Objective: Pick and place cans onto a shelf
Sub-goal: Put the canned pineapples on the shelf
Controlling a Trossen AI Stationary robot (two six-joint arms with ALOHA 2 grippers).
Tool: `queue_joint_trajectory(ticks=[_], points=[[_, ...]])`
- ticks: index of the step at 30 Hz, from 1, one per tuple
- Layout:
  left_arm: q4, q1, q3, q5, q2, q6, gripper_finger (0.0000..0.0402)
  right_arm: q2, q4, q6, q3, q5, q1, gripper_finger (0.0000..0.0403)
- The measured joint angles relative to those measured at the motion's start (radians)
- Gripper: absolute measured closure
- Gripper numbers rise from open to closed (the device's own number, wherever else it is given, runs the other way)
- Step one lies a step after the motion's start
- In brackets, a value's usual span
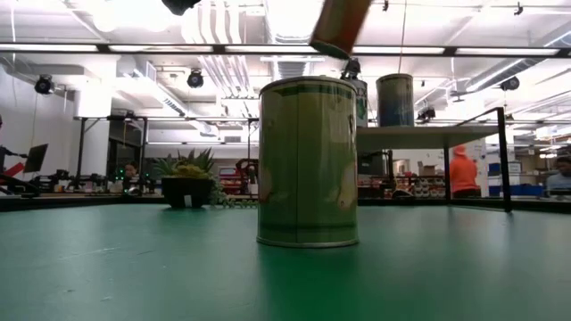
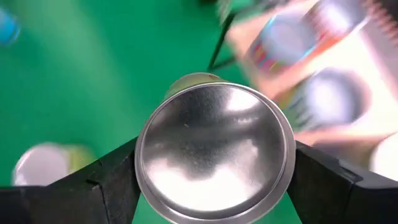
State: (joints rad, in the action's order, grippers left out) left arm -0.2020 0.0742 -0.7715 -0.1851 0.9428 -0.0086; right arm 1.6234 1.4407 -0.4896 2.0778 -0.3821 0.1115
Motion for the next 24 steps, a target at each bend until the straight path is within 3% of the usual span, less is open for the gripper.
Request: queue_joint_trajectory(ticks=[5, 11, 13, 17, 21, 24], points=[[0.000, 0.000, 0.000, 0.000, 0.000, 0.000, 0.0056, 0.017, 0.020, 0.153, 0.157, -0.079, -0.125, 0.0091], [0.001, 0.000, 0.000, 0.000, 0.000, 0.000, 0.0056, -0.001, 0.042, 0.225, 0.206, -0.084, -0.378, 0.0093], [0.001, 0.000, 0.000, 0.000, 0.000, 0.000, 0.0056, -0.002, 0.056, 0.230, 0.200, -0.035, -0.487, 0.0092], [0.001, 0.000, 0.000, 0.000, 0.000, 0.000, 0.0056, 0.027, 0.094, 0.269, 0.192, 0.164, -0.690, 0.0092], [0.001, 0.000, 0.000, 0.000, 0.000, 0.000, 0.0056, 0.057, 0.117, 0.301, 0.192, 0.233, -0.820, 0.0092], [0.001, 0.000, 0.000, 0.000, 0.000, 0.000, 0.0056, 0.080, 0.131, 0.326, 0.187, 0.354, -0.893, 0.0092]])
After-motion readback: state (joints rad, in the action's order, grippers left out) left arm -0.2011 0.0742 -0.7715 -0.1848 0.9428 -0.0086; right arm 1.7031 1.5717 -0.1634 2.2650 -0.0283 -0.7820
